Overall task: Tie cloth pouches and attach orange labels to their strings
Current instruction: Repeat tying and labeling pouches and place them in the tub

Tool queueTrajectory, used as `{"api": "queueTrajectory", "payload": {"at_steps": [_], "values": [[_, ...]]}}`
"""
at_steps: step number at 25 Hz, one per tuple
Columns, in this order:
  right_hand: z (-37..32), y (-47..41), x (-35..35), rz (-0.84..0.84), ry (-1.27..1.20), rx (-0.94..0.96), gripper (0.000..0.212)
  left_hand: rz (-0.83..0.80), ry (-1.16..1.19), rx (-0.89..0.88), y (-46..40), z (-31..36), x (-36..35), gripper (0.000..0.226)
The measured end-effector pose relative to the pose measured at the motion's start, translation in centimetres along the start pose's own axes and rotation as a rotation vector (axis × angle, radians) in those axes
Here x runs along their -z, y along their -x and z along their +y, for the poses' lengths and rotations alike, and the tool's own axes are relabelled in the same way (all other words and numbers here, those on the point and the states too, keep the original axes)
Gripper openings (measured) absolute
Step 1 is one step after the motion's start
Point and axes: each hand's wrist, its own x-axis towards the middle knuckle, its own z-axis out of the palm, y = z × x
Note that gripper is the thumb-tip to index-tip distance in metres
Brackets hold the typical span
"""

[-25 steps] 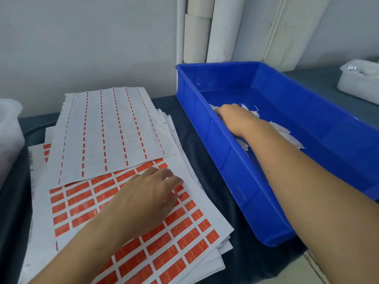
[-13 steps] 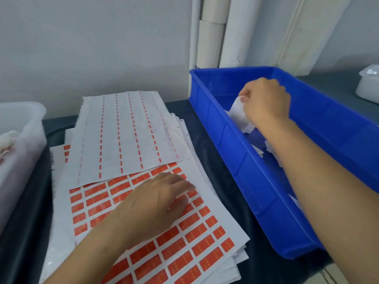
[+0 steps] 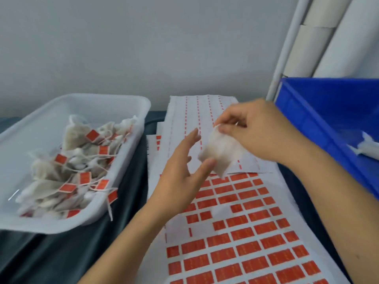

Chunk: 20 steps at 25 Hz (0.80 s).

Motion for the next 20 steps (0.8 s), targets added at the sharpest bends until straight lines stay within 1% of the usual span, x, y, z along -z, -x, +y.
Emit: {"api": "queueTrajectory", "payload": {"at_steps": [1, 3, 4, 5, 7, 9, 11, 15, 17, 20], "values": [[-0.3, 0.0, -1.6, -0.067, -0.043, 0.013, 0.011, 0.01, 0.07, 0.029, 0.1, -0.6, 0.1, 0.067], [-0.6, -0.1, -4.6, -0.154, -0.107, 0.019, 0.012, 0.099, 0.149, 0.079, 0.1, -1.6, 0.2, 0.044], [-0.7, -0.1, -5.8, -0.162, -0.126, 0.014, 0.012, 0.158, 0.161, 0.111, 0.1, -2.0, 0.2, 0.035], [-0.7, -0.1, -6.8, -0.153, -0.132, 0.01, 0.011, 0.201, 0.17, 0.143, 0.1, -2.3, 0.3, 0.032], [-0.8, -0.1, -8.3, -0.128, -0.147, 0.004, 0.009, 0.237, 0.183, 0.186, 0.2, -3.0, 0.2, 0.032], [-0.9, 0.0, -9.1, -0.117, -0.162, -0.009, 0.005, 0.24, 0.179, 0.208, 0.3, -3.3, 0.1, 0.028], [-0.8, 0.1, -9.6, -0.093, -0.119, -0.009, 0.005, 0.243, 0.186, 0.232, 0.3, -3.4, 0.0, 0.026], [-0.7, 0.2, -9.9, 0.009, -0.089, 0.035, 0.005, 0.229, 0.208, 0.229, 0.3, -3.2, -0.5, 0.036], [-0.6, 0.4, -10.0, 0.042, -0.117, 0.043, 0.01, 0.22, 0.237, 0.223, 0.4, -2.9, -0.6, 0.039], [-0.5, 0.6, -10.0, 0.095, -0.163, 0.0, 0.017, 0.191, 0.25, 0.225, 0.7, -2.5, -0.9, 0.044]]}}
